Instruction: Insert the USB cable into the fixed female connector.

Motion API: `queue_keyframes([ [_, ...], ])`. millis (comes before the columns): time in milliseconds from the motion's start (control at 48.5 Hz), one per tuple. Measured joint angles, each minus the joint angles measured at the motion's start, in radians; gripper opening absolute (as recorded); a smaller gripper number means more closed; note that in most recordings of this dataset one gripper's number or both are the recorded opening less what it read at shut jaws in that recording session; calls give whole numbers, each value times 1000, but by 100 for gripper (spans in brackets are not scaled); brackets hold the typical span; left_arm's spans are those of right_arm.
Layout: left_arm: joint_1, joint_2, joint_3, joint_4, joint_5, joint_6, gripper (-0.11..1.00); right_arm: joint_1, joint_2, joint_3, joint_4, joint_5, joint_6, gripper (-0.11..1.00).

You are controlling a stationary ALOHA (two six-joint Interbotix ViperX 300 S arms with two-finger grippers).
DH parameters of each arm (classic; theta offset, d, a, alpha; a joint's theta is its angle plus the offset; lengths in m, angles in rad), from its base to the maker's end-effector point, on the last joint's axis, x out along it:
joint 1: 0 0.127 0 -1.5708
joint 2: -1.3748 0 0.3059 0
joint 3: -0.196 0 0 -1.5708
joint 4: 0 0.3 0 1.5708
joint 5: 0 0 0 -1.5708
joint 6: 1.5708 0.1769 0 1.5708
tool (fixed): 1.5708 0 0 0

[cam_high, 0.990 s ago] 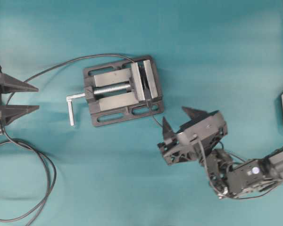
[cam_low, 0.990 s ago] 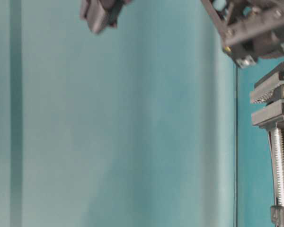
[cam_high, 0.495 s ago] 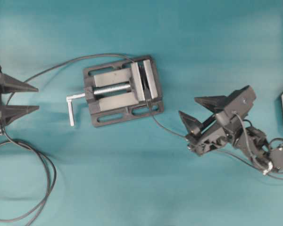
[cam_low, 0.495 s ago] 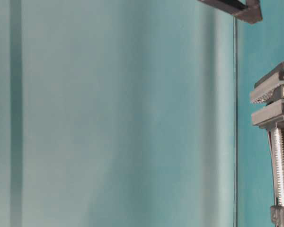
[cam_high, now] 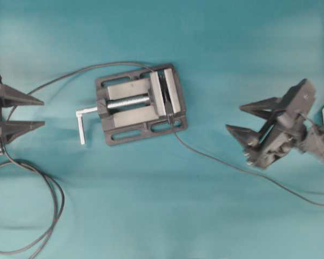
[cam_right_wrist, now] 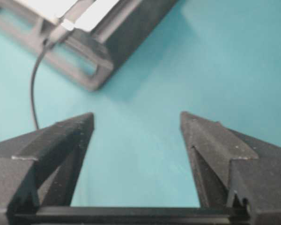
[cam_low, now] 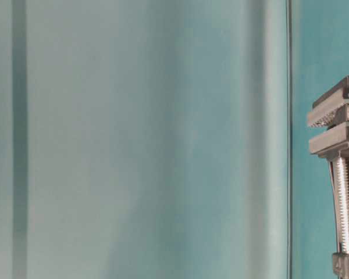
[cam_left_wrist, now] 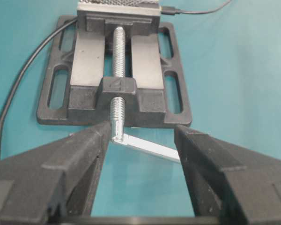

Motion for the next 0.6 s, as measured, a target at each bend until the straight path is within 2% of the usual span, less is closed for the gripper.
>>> queue_keyframes([
  [124, 0, 0, 0, 0, 0, 0, 70, -2, -149, 91, -87, 43, -21, 77],
  [289, 0, 0, 0, 0, 0, 0, 70, -3, -365, 212, -273, 135, -64, 78],
  [371, 0, -2, 0, 0, 2, 0, 70, -3, -459, 253, -342, 190, -80, 78],
  [475, 0, -3, 2, 0, 2, 0, 70, -3, -563, 295, -394, 268, -100, 78],
  [598, 0, -3, 0, 0, 3, 0, 70, -3, -652, 344, -422, 354, -126, 77],
])
